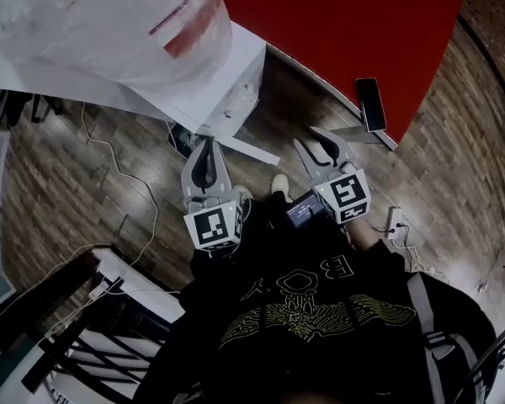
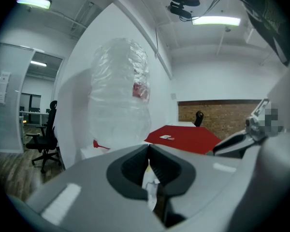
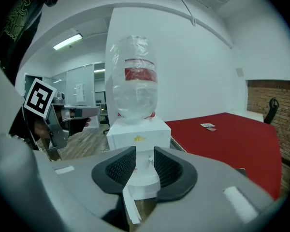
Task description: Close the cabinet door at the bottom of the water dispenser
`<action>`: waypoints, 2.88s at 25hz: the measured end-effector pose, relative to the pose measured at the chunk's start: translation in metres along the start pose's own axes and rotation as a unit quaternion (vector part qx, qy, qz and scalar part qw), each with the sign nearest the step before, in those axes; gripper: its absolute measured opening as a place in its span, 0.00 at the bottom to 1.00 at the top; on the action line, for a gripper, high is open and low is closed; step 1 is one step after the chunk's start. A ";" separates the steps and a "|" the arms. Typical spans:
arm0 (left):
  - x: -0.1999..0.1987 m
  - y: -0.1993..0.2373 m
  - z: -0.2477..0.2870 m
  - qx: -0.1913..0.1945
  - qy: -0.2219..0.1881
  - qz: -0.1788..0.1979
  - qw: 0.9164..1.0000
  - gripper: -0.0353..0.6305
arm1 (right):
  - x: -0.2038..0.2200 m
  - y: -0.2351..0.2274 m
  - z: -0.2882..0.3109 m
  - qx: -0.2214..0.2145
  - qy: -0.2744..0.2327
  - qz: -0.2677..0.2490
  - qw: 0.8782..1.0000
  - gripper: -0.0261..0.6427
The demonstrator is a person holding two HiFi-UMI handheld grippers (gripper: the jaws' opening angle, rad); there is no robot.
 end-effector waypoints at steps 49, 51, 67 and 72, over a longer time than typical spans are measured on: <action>0.303 0.009 -0.045 0.015 0.192 -0.017 0.981 0.06 | 0.450 0.046 0.099 -0.109 0.297 -0.106 0.943 0.18; 0.305 0.011 -0.044 0.016 0.195 -0.019 0.980 0.06 | 0.450 0.034 0.108 -0.106 0.294 -0.118 0.943 0.19; 0.308 0.003 -0.033 0.029 0.217 -0.018 0.976 0.06 | 0.425 -0.068 0.217 -0.048 0.250 -0.158 0.954 0.17; 0.308 0.007 -0.020 0.026 0.212 -0.019 0.977 0.06 | 0.412 -0.087 0.272 -0.039 0.224 -0.141 0.964 0.15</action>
Point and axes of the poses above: the fingertips, and each gripper's own axes: z forward along the fingers, y to its left, x out of its underside, the point moved 9 cm from there along -z, backward along the fingers, and after that the axes turned 13 degrees about -y, right-handed, at the moved point
